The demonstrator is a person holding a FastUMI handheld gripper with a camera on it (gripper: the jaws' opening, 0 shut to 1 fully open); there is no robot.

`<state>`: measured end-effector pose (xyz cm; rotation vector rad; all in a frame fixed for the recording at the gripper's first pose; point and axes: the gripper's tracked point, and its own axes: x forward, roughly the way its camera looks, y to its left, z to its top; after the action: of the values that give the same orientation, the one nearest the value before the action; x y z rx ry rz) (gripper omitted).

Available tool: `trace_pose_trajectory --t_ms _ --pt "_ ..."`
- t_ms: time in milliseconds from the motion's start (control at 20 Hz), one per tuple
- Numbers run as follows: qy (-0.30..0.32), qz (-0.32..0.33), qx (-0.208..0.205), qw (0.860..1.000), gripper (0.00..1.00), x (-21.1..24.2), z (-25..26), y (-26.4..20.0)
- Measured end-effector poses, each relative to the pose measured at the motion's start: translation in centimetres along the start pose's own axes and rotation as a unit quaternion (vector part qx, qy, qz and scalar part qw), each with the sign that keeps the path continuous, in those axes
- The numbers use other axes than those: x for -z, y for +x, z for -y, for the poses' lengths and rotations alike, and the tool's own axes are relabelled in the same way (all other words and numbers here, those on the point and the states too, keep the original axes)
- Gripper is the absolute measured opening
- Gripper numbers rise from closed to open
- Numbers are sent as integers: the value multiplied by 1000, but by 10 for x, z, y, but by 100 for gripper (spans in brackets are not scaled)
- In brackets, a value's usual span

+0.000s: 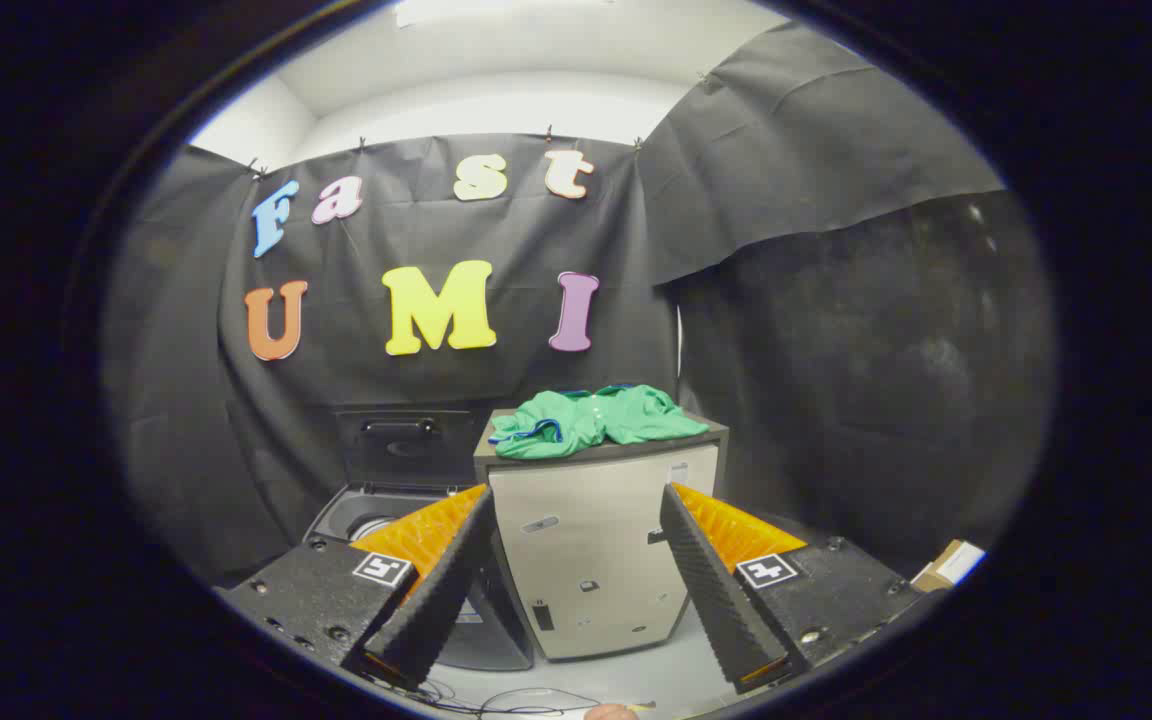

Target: Put the clothes into the washing machine and then close the washing machine lid.

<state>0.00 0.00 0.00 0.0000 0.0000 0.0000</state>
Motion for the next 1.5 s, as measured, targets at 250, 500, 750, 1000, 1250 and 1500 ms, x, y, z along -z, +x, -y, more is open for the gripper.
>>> trace_pose_trajectory --t_ms 250,500,750,1000,1250,1500 --pt "-6 -2 -2 1000 100 -2 -1 -1" --pt "-5 -8 -2 1000 100 0 1 1" --pt "4 -14 -2 1000 100 1 2 -1" --pt "1 -16 -3 1000 100 2 -1 1" --pt "0 -31 -1 1000 100 7 0 12" --pt "-11 -39 2 999 100 -3 7 45"
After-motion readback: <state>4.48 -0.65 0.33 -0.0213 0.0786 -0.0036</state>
